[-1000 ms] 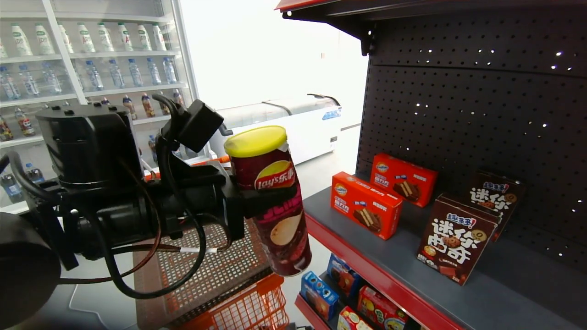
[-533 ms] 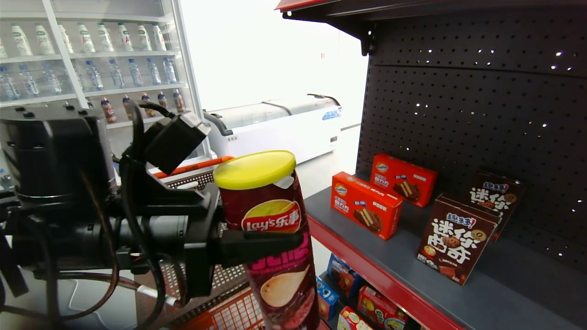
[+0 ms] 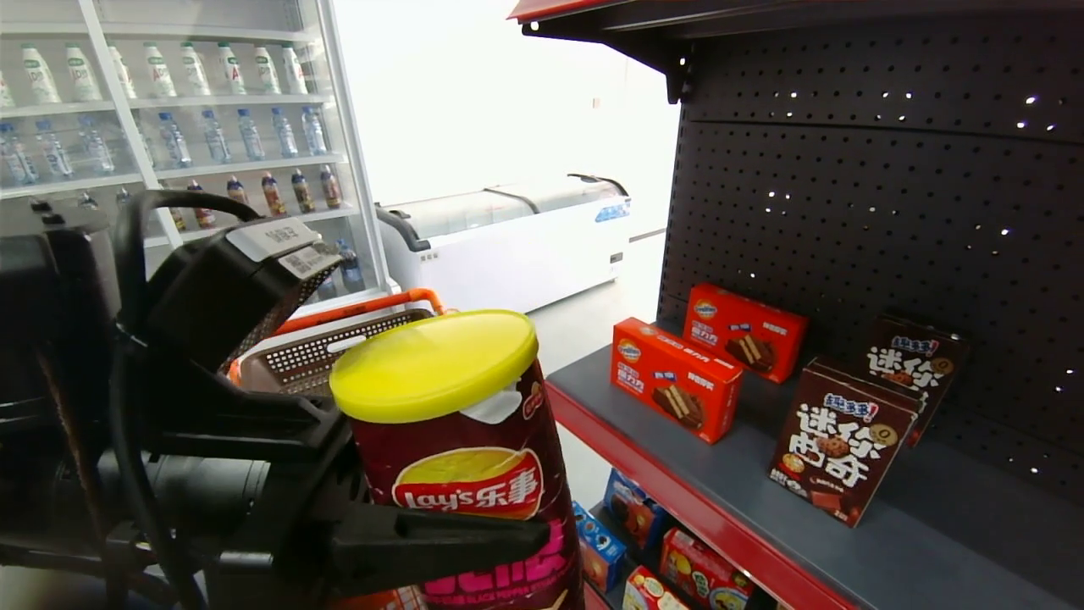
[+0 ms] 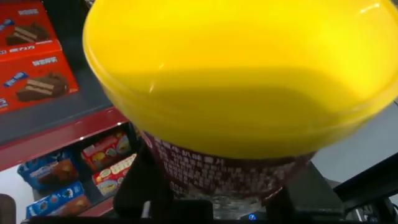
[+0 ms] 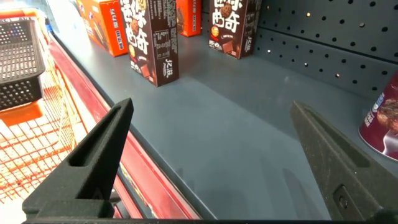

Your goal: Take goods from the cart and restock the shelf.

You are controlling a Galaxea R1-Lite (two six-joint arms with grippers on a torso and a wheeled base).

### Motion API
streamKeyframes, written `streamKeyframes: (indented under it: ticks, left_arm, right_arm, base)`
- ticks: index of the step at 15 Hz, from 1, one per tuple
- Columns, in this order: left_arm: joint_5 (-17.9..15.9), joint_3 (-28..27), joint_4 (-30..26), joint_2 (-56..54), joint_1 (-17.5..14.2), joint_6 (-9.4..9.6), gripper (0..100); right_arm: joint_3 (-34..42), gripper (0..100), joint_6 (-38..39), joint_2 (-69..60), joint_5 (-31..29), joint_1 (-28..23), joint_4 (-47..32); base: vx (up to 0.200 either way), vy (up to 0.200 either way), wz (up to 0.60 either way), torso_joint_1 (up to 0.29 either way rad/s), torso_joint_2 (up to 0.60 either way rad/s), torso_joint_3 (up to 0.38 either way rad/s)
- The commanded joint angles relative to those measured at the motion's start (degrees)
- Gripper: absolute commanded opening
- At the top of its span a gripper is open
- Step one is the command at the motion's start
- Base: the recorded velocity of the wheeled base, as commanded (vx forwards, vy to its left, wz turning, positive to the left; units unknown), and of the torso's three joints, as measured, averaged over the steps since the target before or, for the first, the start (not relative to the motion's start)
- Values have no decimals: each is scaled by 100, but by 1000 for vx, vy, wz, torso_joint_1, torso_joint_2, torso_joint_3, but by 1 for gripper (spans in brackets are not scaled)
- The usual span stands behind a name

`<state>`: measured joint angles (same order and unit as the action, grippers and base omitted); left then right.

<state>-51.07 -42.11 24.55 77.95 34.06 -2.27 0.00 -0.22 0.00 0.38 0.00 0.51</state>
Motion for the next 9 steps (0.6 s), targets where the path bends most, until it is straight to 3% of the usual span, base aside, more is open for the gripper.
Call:
streamKeyframes:
  ticks: [1,3,9]
  left_arm:
    - [0,115,15,-34,66,7,0]
    - [0,115,15,-34,74,7,0]
    - [0,115,15,19,83,16,0]
  right_arm:
    - [0,100,-4,0,-3,0,2]
    - [0,100,-4,0,6,0,2]
    - [0,100,-4,0,-3,0,2]
  base:
    - [0,0,0,0,0,0]
    - [0,0,0,0,0,0]
    - [0,0,-600,4,0,1]
